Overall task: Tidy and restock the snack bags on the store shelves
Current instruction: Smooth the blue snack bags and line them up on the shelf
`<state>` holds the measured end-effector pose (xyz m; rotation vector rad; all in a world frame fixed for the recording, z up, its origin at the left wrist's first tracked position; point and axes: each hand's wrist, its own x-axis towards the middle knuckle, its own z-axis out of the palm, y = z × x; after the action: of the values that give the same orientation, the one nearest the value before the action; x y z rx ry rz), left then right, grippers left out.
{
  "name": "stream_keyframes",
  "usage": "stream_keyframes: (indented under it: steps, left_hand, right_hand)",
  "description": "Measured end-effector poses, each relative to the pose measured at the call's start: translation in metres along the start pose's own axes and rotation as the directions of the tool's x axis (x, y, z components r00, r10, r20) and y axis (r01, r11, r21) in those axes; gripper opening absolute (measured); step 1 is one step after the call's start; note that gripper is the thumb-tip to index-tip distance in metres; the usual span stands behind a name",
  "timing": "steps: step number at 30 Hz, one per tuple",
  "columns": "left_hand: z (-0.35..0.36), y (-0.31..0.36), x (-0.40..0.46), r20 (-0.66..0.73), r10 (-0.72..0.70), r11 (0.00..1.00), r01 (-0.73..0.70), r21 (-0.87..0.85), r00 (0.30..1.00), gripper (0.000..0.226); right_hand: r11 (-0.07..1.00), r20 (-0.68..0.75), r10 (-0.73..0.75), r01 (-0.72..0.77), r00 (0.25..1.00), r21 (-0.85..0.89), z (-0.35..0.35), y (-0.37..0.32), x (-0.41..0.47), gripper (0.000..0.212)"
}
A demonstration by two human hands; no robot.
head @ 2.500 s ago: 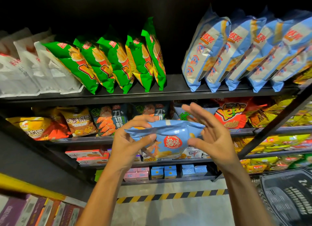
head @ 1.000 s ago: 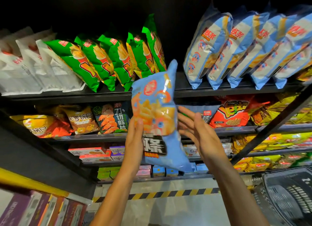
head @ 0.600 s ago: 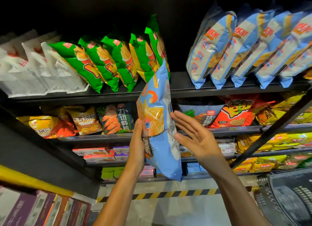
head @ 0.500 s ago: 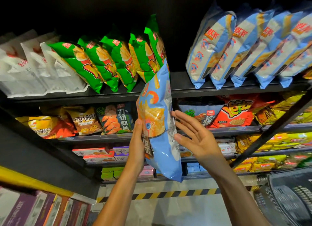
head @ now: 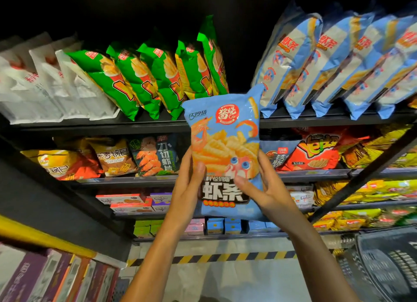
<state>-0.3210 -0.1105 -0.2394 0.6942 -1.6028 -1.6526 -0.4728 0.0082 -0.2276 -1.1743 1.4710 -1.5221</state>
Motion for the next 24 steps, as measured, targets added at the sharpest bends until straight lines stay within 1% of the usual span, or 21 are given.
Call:
stream_keyframes:
  steps: [2,4,6,8,9,11,13,14,16,19,20,22,24]
  left_hand:
    - [-0.010,0.007,-0.003,0.162,-0.027,0.999,0.022,0.035,0.986,0.059]
    - [-0.017,0.012,-0.007,0.299,-0.060,0.996,0.036,0.086,0.953,0.072]
    - [-0.018,0.015,-0.011,0.359,-0.083,0.992,0.042,0.121,0.930,0.084]
    - [-0.018,0.015,-0.014,0.346,-0.081,0.994,0.052,0.094,0.935,0.088]
    - [-0.017,0.015,-0.015,0.325,-0.087,0.995,0.066,0.074,0.942,0.087]
    - [-0.015,0.015,-0.018,0.305,-0.098,0.995,0.086,0.053,0.947,0.086]
    - [-0.016,0.012,-0.020,0.293,-0.116,0.993,0.106,0.051,0.949,0.084]
    - [-0.017,0.010,-0.021,0.287,-0.131,0.991,0.123,0.048,0.949,0.084]
    - [-0.019,0.006,-0.020,0.282,-0.175,0.984,0.162,0.069,0.943,0.081]
    - [-0.021,-0.005,-0.021,0.249,-0.263,0.963,0.237,0.128,0.932,0.072]
    - [-0.021,-0.007,-0.022,0.235,-0.276,0.960,0.255,0.116,0.932,0.069]
    - [-0.021,-0.009,-0.024,0.196,-0.339,0.941,0.333,0.066,0.920,0.064]
    - [-0.019,-0.015,-0.015,0.165,-0.449,0.893,0.449,0.034,0.878,0.054]
  right_hand:
    - [0.999,-0.066,-0.034,0.035,0.997,0.015,-0.008,0.004,0.000,0.057]
    - [1.000,-0.097,-0.012,0.014,0.995,0.019,-0.011,0.008,0.001,0.057]
    - [1.000,-0.095,0.027,-0.027,0.995,0.006,-0.011,0.008,0.000,0.054]
    - [0.998,-0.092,0.058,-0.058,0.994,0.008,-0.009,0.006,0.000,0.052]
    - [0.997,-0.095,0.071,-0.070,0.993,0.019,-0.009,0.005,-0.001,0.056]
    - [0.995,-0.105,0.091,-0.085,0.990,0.060,-0.012,0.002,-0.005,0.073]
    - [0.996,-0.107,0.066,-0.059,0.992,0.071,-0.016,0.000,-0.017,0.084]
    - [0.999,-0.097,0.033,-0.028,0.995,0.045,-0.018,-0.001,-0.023,0.086]
    - [0.993,-0.053,-0.055,0.049,0.997,-0.104,-0.021,-0.003,-0.035,0.087]
    - [0.926,0.107,-0.160,0.187,0.981,-0.327,-0.027,-0.001,-0.043,0.081]
    - [0.902,0.162,-0.179,0.227,0.971,-0.367,-0.028,0.001,-0.044,0.080]
    - [0.873,0.223,-0.191,0.269,0.956,-0.407,-0.030,0.009,-0.046,0.078]
    - [0.863,0.208,-0.194,0.268,0.959,-0.429,-0.030,0.018,-0.047,0.076]
